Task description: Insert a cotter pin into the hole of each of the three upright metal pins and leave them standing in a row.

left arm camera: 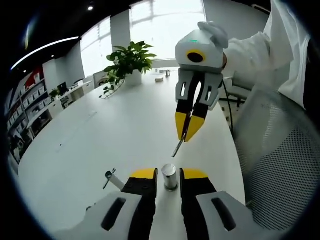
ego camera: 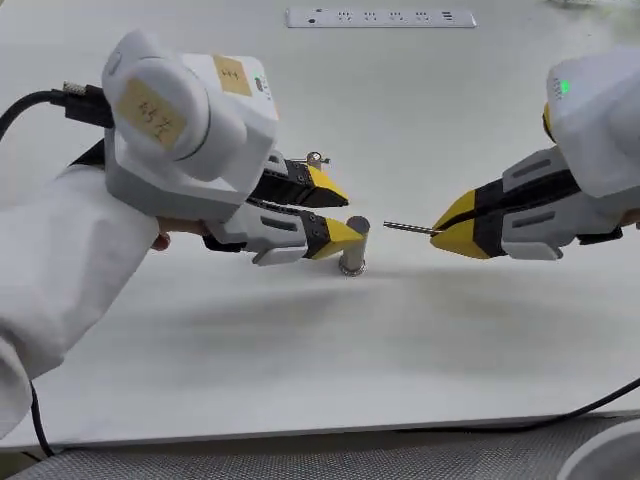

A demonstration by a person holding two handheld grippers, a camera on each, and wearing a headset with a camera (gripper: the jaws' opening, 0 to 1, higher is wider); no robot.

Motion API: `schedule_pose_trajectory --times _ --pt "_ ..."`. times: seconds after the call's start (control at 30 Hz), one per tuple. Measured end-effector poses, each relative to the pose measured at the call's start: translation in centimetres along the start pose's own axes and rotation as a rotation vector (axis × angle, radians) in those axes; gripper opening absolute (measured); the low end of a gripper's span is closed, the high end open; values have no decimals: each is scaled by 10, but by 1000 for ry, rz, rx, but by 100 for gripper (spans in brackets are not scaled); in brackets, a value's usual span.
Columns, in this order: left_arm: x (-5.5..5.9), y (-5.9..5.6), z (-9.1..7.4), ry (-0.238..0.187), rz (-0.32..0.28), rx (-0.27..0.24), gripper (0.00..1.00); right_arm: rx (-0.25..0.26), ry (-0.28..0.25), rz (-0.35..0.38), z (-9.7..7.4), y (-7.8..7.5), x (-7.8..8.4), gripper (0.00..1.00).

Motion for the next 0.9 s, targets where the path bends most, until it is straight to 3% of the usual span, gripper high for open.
schedule_pose_trajectory --times 0.17,0.57,0.67,0.9 --pt "6 2 7 24 9 14 16 -11 6 -17 7 -6 0 0" --pt "8 1 12 21 -6 37 10 -31 18 -63 10 -10 -2 0" --pt "8 2 13 21 -13 44 10 -38 30 -127 11 -13 -1 0" --pt "8 1 13 22 6 55 10 -63 23 -158 10 -14 -5 0"
Point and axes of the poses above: the centre of the closed fingertips' face, and the gripper's own axes: z roughly forward along the fingers, y roughly to its left, x roughly out of its underside, the point moved 8 cm from there along -z, roughly backward along the fingers, and after that the axes turned 6 degrees about -x, right-handed, at the moved point
